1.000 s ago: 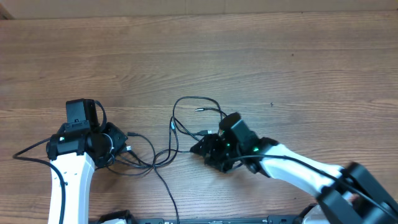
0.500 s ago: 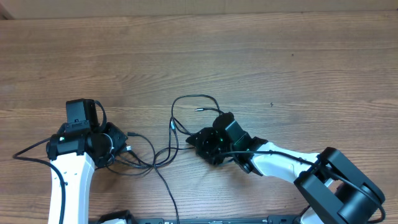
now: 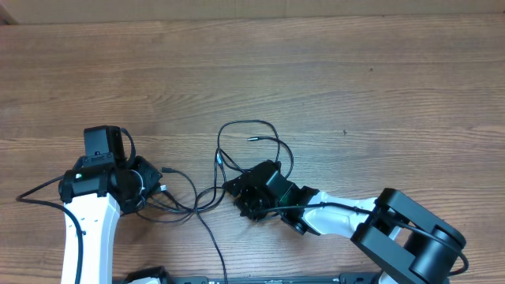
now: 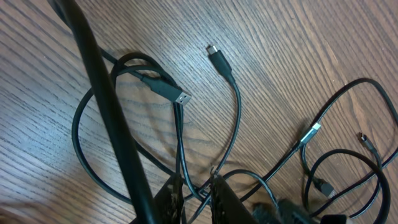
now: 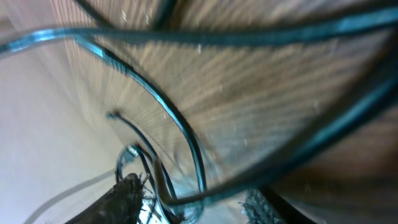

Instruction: Untangle cables

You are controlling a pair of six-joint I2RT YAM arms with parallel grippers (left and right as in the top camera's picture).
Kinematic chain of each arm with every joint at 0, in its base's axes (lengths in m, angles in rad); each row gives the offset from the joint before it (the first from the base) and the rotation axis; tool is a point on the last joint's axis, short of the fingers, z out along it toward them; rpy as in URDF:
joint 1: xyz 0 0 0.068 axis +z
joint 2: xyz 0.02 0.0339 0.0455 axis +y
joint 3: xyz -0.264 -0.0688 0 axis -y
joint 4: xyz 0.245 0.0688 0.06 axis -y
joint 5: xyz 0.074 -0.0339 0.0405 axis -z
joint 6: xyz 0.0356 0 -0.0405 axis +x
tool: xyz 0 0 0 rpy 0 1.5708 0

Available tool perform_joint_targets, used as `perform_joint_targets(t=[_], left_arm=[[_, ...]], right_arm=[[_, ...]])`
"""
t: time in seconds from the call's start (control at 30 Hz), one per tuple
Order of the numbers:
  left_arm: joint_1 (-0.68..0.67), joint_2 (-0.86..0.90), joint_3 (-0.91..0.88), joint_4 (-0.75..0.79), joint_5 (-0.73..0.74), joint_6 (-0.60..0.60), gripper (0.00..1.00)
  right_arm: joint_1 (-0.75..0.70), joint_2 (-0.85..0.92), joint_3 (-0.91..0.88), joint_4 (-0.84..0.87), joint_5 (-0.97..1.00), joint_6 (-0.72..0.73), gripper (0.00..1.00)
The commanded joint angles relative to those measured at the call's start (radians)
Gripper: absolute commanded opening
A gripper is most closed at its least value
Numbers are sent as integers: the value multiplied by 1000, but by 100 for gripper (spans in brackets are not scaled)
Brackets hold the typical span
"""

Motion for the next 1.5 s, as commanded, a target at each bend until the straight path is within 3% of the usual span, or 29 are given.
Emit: perform_joint_targets(t=[0.0, 0.07, 0.13, 0.37, 0.57, 0.7, 0.87, 1.0, 1.1, 1.23, 1.37, 1.43, 1.47], left_arm=[[5, 3, 10, -5, 8, -21, 17], [5, 3, 10, -6, 8, -21, 17], [5, 3, 10, -8, 8, -20, 18], [5, 3, 10, -29, -3, -19, 21], [5, 3, 10, -18, -3, -21, 24], [5, 3, 10, 22, 5, -54, 28], [5, 3, 10, 77, 8, -246, 34], [0, 8, 10, 113, 9, -346, 32], [-21, 17, 10, 136, 8, -350, 33], [-48, 46, 10, 135, 0, -340, 50], [-69, 95, 10, 135, 18, -321, 74], [-85, 124, 10, 178, 136, -217, 82], [-98, 140, 10, 237, 256, -97, 83]], right_arm=[[-9, 35, -3, -2, 130, 4, 38], [-9, 35, -3, 38, 139, -93, 13], [-9, 34, -2, 77, 135, -200, 4], [-90, -90, -2, 79, -10, -459, 4], [-278, -441, 0, -155, 7, -705, 4], [-424, -746, 32, -421, 149, -917, 4], [-529, -1050, 88, -698, 460, -1143, 4], [-571, -1210, 92, -803, 711, -1189, 4], [-593, -1263, 92, -818, 759, -1176, 4], [-597, -1262, 92, -774, 699, -1177, 4], [-596, -1255, 92, -721, 400, -1208, 4], [-596, -1233, 92, -692, 243, -1207, 4], [-596, -1217, 92, -676, 173, -1207, 4]])
